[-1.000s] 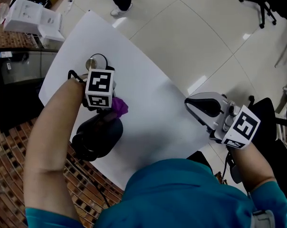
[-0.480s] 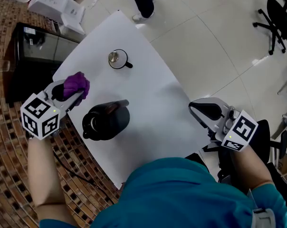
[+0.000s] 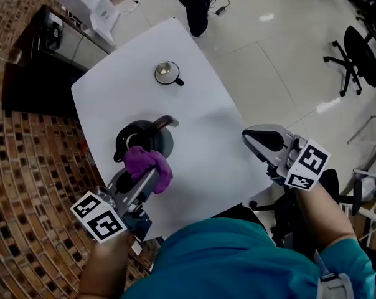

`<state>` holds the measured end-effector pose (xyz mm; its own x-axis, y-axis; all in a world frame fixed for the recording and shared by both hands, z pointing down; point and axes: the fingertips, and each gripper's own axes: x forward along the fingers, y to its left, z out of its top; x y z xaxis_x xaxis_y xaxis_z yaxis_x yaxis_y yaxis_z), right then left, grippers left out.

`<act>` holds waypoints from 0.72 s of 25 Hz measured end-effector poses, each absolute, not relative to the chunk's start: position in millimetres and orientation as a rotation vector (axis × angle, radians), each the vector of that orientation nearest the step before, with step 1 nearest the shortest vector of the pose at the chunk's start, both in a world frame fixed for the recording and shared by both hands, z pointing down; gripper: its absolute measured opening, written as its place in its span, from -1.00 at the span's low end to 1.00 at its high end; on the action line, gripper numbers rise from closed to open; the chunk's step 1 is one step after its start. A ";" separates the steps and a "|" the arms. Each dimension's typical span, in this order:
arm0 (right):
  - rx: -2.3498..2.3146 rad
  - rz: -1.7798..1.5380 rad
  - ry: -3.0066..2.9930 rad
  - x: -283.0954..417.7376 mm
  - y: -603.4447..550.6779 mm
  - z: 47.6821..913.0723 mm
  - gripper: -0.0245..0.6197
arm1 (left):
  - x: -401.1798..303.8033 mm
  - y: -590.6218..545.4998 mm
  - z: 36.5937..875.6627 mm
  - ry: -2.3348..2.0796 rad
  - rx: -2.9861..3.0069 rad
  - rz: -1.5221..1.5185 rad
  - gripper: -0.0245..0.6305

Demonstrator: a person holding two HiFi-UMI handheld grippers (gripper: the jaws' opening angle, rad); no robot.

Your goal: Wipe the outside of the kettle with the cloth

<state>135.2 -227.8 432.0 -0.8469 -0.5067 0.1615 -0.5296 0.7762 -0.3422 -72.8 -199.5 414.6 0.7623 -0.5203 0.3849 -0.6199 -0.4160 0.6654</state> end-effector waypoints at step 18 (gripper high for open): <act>0.498 0.695 -3.008 132.1 -258.0 464.5 -0.91 | -28.0 -244.7 538.2 -1.184 1.474 -0.522 -0.45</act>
<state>132.1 -258.0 464.5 -0.9492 -0.3030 0.0843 -0.3093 0.8505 -0.4254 -28.0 -244.7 538.2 0.3989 -0.8725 0.2820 -0.3802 0.1225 0.9168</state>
